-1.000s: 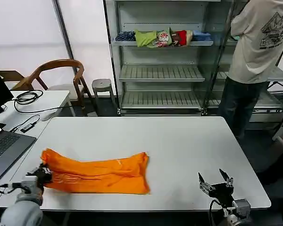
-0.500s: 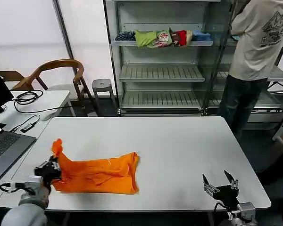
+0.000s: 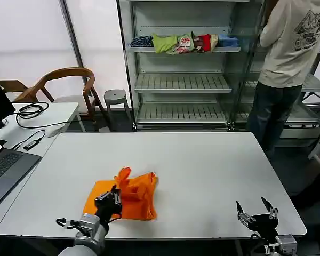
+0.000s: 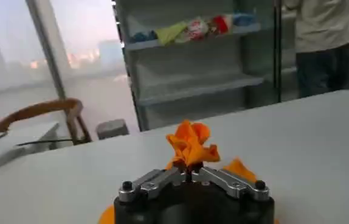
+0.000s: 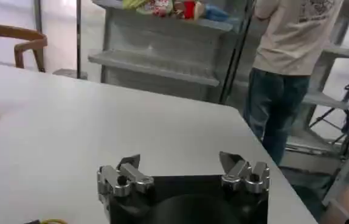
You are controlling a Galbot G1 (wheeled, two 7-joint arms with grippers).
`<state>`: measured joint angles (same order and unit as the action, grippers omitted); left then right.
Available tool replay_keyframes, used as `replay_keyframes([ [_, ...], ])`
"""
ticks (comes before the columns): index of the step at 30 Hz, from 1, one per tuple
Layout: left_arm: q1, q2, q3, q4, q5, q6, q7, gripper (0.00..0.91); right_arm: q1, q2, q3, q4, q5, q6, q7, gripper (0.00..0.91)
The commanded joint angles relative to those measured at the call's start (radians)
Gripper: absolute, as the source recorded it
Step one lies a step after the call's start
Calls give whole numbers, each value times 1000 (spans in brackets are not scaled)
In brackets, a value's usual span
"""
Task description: Fold and organize the clothes.
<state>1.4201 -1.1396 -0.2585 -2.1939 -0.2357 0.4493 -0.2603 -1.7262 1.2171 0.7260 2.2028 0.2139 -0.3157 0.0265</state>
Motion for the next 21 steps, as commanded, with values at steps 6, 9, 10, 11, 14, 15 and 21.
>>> replay_keyframes([
  [6,-132,-101,137,183,45,-82,-115,20,-11,-5,26,-7,1,0,2,907],
  [9,-140,-114,149,208,50,-93,-141,20,-5,-9,26,-9,2,-2,2,907],
  [10,-142,-122,158,216,52,-97,-159,20,0,-10,26,-10,2,-4,2,907],
  [11,-140,-126,163,221,57,-107,-158,20,3,-11,26,-10,3,-5,2,907],
  [14,-127,-125,194,217,55,-101,-142,907,13,-14,23,-14,3,-9,2,907],
  [15,-123,-122,202,210,45,-98,-132,907,18,-14,20,-15,3,-10,2,907],
  [21,-146,-101,193,186,-15,-93,-83,907,34,-11,10,-15,3,-16,2,907],
])
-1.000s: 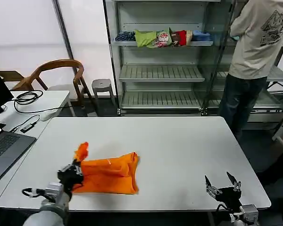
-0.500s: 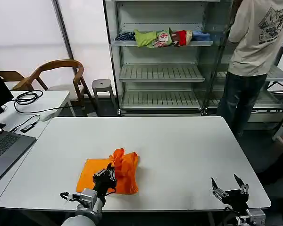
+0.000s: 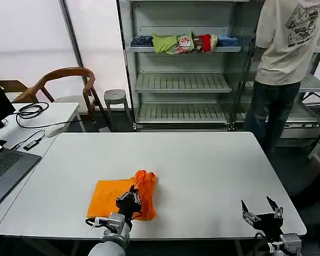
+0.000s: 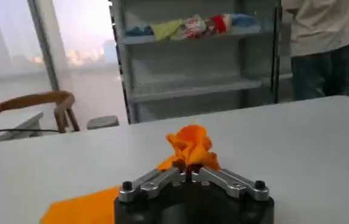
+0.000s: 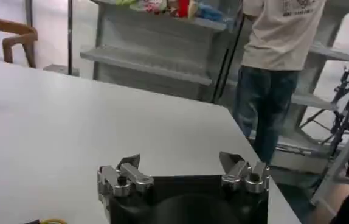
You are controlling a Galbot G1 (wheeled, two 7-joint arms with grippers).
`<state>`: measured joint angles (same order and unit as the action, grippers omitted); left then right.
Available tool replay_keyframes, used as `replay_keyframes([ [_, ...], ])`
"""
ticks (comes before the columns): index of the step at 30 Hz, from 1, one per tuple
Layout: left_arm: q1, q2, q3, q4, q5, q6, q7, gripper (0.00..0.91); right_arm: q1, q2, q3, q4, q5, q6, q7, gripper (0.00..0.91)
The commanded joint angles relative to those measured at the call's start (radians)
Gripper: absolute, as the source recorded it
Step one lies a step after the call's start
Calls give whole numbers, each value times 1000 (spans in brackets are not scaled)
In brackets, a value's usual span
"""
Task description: Fold and organize the clothes.
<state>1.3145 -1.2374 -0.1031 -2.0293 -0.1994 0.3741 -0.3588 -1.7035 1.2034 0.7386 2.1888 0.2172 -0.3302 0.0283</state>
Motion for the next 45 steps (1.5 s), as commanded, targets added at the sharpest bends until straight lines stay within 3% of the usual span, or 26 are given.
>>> replay_keyframes([
  [1,-46,1,34,30,-53,-29,21,907,12,3,-4,-1,0,-1,0,907],
  [7,-44,10,30,17,-96,-56,53,907,16,8,-13,-2,-1,-2,-1,907],
  [11,-28,20,2,-94,-189,-67,94,907,22,11,-16,1,-1,-3,-2,907],
  [18,-7,127,-177,-222,-279,-66,99,907,39,16,-32,9,-1,-3,-4,907],
  [21,31,164,-261,-198,-273,-48,50,907,51,18,-39,13,-1,-3,-5,907],
  [27,113,164,-300,-138,-241,103,-88,907,71,18,-45,11,2,-5,-5,907],
  [45,79,126,-280,71,-283,60,-78,907,47,7,-26,22,2,-3,-5,907],
])
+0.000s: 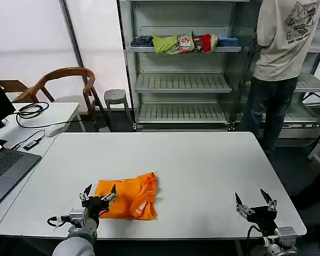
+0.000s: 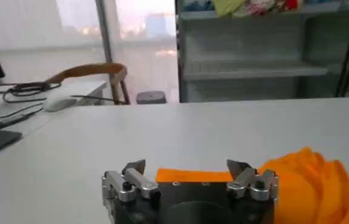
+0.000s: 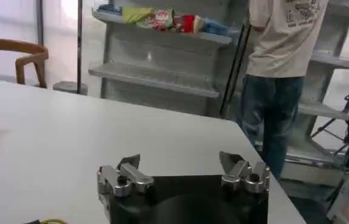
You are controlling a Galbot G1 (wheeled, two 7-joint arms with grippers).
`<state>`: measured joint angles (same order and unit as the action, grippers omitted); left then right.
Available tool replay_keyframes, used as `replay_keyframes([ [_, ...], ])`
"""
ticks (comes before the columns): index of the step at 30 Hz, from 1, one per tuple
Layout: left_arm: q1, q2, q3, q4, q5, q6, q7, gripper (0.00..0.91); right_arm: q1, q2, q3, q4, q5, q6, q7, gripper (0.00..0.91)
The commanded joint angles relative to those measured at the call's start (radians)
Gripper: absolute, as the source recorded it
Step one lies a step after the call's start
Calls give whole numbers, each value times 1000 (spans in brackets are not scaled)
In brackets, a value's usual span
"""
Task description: Fold and organize the clothes.
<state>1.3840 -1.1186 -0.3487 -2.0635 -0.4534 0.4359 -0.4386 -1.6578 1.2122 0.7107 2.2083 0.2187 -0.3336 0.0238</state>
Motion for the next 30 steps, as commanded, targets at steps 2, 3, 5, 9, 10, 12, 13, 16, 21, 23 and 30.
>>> replay_keyframes([
  [2,6,5,-38,117,-37,-14,13,907,2,-1,2,2,0,1,0,907],
  [3,4,5,-39,121,-38,-19,16,907,1,0,2,2,-1,1,0,907],
  [5,-1,4,-38,133,-50,-27,27,907,1,0,2,2,-1,1,0,907],
  [9,-9,4,-37,147,-60,-38,39,907,1,1,2,1,-1,1,0,907],
  [10,-12,4,-37,151,-62,-41,40,907,1,1,3,1,-1,1,0,907],
  [12,-16,5,-39,156,-64,-44,43,907,1,1,2,1,-1,1,-1,907],
  [13,-16,5,-39,157,-63,-46,46,907,1,1,2,1,-1,1,-1,907],
  [16,-5,7,-40,162,-60,-60,60,907,2,1,2,0,-2,0,0,907],
  [21,-14,8,-38,174,-75,-77,76,907,5,1,3,0,-1,0,-1,907],
  [23,-23,5,-33,181,-83,-85,82,907,6,2,4,-2,-1,0,0,907],
  [30,-28,-4,-22,192,-121,-95,87,705,5,1,1,-4,-2,-1,-1,907],
])
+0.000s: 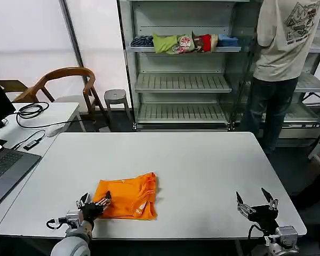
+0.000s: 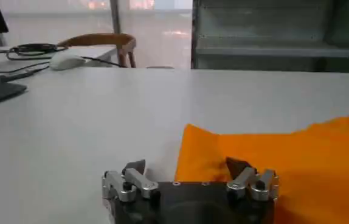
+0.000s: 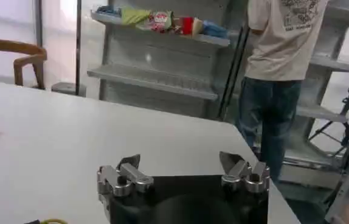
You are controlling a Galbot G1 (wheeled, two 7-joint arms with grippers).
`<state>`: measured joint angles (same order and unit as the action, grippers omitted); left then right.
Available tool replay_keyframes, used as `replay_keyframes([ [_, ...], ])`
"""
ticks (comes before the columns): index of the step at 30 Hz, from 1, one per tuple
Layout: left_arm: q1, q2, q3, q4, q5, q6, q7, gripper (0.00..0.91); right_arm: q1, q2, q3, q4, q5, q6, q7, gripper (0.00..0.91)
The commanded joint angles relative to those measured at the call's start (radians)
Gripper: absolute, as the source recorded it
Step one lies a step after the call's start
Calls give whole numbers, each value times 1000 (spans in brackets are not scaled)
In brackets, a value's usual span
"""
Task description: Fold and organize the clothes.
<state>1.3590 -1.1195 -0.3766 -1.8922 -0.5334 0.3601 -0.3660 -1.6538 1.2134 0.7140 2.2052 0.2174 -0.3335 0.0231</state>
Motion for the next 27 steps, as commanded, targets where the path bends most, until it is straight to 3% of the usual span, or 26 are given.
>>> replay_keyframes([
  [1,-3,-4,6,25,-42,-24,14,705,2,0,-3,-1,-1,0,0,907],
  [2,-3,-5,8,31,-43,-33,15,121,3,0,-4,-1,-1,-1,-1,907],
  [3,-3,-5,9,40,-43,-43,19,40,4,0,-5,-2,-1,-1,-1,907],
  [8,5,-3,11,55,-39,-78,48,30,6,-1,-5,-6,-1,-1,-1,907],
  [27,5,4,4,10,-56,-72,67,20,14,5,-15,-7,-4,-2,-1,907],
])
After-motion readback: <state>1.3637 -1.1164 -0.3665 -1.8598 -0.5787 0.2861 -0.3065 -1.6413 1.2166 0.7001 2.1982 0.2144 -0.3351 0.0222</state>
